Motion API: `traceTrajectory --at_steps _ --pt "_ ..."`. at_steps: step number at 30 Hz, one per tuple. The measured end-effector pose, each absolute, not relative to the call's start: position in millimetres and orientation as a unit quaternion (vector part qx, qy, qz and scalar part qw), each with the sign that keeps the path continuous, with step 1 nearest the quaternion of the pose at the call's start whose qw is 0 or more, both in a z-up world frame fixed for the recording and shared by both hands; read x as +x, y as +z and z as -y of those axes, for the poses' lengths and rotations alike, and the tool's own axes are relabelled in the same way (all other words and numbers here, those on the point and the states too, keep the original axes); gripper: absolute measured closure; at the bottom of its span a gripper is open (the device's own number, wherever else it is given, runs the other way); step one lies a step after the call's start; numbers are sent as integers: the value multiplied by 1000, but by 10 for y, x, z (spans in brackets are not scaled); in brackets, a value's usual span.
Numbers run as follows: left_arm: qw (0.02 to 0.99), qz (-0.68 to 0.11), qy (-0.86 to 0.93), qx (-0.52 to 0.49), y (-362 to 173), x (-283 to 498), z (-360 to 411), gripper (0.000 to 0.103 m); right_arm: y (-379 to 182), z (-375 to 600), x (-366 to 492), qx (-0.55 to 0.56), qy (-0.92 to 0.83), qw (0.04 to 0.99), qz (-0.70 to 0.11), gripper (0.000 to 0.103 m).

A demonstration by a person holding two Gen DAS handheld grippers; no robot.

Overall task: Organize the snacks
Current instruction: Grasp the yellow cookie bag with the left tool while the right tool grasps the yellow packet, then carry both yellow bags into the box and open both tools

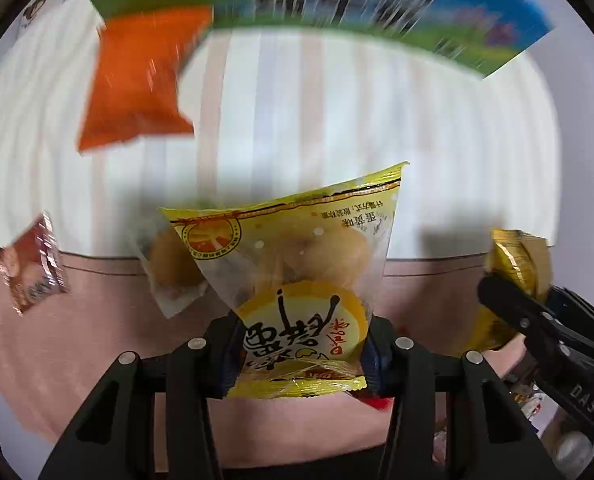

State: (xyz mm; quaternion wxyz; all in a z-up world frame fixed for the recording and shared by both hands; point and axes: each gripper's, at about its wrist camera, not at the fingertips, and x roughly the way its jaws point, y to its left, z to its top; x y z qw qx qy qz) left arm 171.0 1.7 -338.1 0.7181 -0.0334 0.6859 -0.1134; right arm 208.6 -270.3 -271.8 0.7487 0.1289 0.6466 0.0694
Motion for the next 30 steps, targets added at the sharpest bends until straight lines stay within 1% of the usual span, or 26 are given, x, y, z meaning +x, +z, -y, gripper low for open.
traceTrajectory --at_steps 5,7,10,12,15,19,24,30 --pt "751 -641 -149 -55 -2672 1843 -31 57 -2101 2730 2381 135 100 780 -603 52" --pt "761 -624 -166 -66 -2350 1991 -10 57 -1743 2750 2544 131 112 798 -578 52" --pt "773 -604 -183 -71 -1970 2246 79 57 -1374 2709 2821 121 124 819 -547 52" --pt "783 -590 -184 -71 -1777 2483 119 57 -1180 2701 3067 114 127 829 -532 52" --pt "791 -583 -173 -64 -1647 2921 91 57 -1032 2704 3414 99 117 842 -518 52" --pt "767 -615 -165 -71 -1823 3421 131 57 -1119 2693 3941 102 103 838 -527 52" --pt "732 -663 -135 -79 -2325 3924 144 57 -1380 2674 4353 86 78 826 -552 52" --pt "705 -693 -133 -71 -2686 4077 248 57 -1771 2747 4601 87 60 804 -585 52"
